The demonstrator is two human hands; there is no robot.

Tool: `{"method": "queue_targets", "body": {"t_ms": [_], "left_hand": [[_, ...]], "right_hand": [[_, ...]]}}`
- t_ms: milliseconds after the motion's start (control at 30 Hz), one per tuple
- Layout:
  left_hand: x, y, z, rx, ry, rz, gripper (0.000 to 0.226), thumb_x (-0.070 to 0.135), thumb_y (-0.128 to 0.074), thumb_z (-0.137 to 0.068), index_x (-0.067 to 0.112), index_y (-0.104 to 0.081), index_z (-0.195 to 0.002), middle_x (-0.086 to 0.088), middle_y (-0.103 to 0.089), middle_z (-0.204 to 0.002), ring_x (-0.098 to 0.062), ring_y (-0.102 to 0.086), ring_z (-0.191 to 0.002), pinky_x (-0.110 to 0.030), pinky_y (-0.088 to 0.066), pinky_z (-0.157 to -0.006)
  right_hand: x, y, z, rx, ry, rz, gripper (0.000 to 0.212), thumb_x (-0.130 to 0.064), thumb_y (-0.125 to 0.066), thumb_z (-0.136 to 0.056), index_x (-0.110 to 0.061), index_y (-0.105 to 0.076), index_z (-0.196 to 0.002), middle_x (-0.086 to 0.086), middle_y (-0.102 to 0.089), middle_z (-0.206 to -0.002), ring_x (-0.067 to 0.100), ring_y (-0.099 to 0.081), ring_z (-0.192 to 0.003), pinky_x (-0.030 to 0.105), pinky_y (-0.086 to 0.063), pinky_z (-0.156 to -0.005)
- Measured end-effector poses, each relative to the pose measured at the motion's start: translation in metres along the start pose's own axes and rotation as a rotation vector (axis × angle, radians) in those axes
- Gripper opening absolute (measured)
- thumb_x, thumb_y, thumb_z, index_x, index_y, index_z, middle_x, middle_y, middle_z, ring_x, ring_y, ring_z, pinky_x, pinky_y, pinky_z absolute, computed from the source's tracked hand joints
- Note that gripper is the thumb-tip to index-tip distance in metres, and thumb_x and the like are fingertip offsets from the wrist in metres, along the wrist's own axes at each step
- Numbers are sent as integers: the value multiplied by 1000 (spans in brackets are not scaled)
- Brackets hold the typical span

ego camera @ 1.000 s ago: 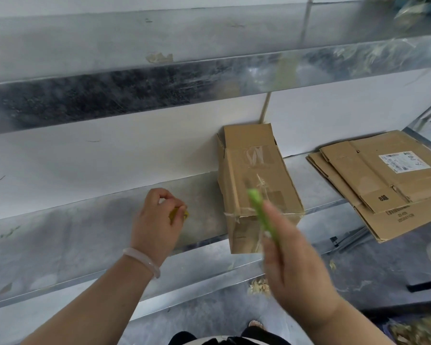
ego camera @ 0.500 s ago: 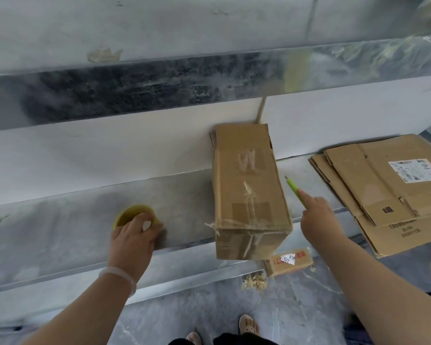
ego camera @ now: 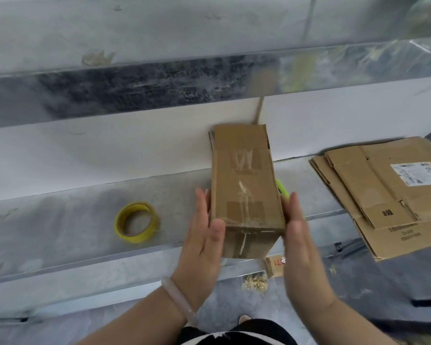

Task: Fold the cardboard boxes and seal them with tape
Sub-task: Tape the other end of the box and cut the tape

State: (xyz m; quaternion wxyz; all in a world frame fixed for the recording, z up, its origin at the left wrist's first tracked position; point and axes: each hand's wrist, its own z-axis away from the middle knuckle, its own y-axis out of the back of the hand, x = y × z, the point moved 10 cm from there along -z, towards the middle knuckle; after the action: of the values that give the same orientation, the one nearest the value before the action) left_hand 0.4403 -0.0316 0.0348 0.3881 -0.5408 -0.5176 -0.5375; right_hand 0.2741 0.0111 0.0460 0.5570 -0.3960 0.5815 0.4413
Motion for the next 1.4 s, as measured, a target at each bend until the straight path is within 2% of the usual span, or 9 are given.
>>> {"method": "queue_targets", "body": {"t_ms": [167,267,400,600,733,900,1033,1267,1400], "left_hand": [[-21,-6,-15,61,72,10,86,59,-60,-84,31,-16,-152,0,-48,-142,-19,-49,-129,-45,-44,-103],[-21,-3,-19,112,35,-79,76,60,-50,-89,31,-18,-151,3,-47,-143,-18,-46,-131,-45,-43,-104],[-16,-1,-21,137,-46,-160,73,63,-34,-93,27,-15,-153,4,-38,-151,-10,-38,-137,-40,-40,-109],[-15,-7,-15,131,54,83,51,53,-28,-97,41,-15,-145,21,-26,-152,10,-26,-137,-8,-25,-108],[-18,-9,-14,118,174,186,49,51,-27,-91,47,-21,-140,31,-33,-143,24,-31,-124,3,-26,-96],[-14,-3,-26,219,121,24,68,64,-61,-77,39,-42,-138,9,-55,-133,-10,-53,-122,-35,-48,-99],[-23,-6,-30,271,191,114,63,48,-57,-74,40,-46,-135,8,-54,-132,-14,-53,-122,-41,-49,-98],[-8,1,-18,259,51,-157,65,63,-22,-92,33,-29,-148,10,-35,-148,5,-30,-135,-18,-28,-111],[-3,0,-18,128,-99,-386,74,75,-31,-85,48,3,-146,11,-31,-147,7,-28,-134,-8,-27,-104]], "right_hand": [[11,-21,-13,30,-13,35,82,-48,-70,-83,-39,-25,-150,-24,-42,-139,-17,-45,-118,1,-41,-88],[14,-17,-23,126,2,43,70,-34,-66,-87,-35,-32,-148,-17,-52,-133,-8,-53,-114,7,-47,-86],[14,-14,-26,128,64,91,69,-51,-52,-88,-33,-29,-150,-28,-45,-138,-11,-48,-122,9,-43,-94],[20,-3,-20,201,46,-56,42,-21,-31,-105,-28,-41,-145,-25,-46,-139,-18,-44,-122,0,-36,-94],[21,-6,-20,207,-13,-119,41,-26,-29,-106,-30,-44,-144,-33,-49,-129,-27,-44,-112,-5,-34,-86],[17,-16,-26,223,-28,-91,56,-25,-69,-88,-29,-47,-139,-10,-65,-120,0,-64,-105,13,-53,-80],[13,-9,-30,279,-38,-29,41,-23,-67,-89,-35,-57,-128,-16,-71,-100,-4,-66,-88,12,-53,-73],[17,-1,-27,229,55,12,37,-30,-40,-103,-30,-49,-139,-36,-55,-118,-19,-50,-113,5,-42,-93],[21,-7,-26,91,108,123,60,-54,-54,-90,-50,-25,-142,-42,-44,-129,-12,-45,-123,6,-40,-94]]}}
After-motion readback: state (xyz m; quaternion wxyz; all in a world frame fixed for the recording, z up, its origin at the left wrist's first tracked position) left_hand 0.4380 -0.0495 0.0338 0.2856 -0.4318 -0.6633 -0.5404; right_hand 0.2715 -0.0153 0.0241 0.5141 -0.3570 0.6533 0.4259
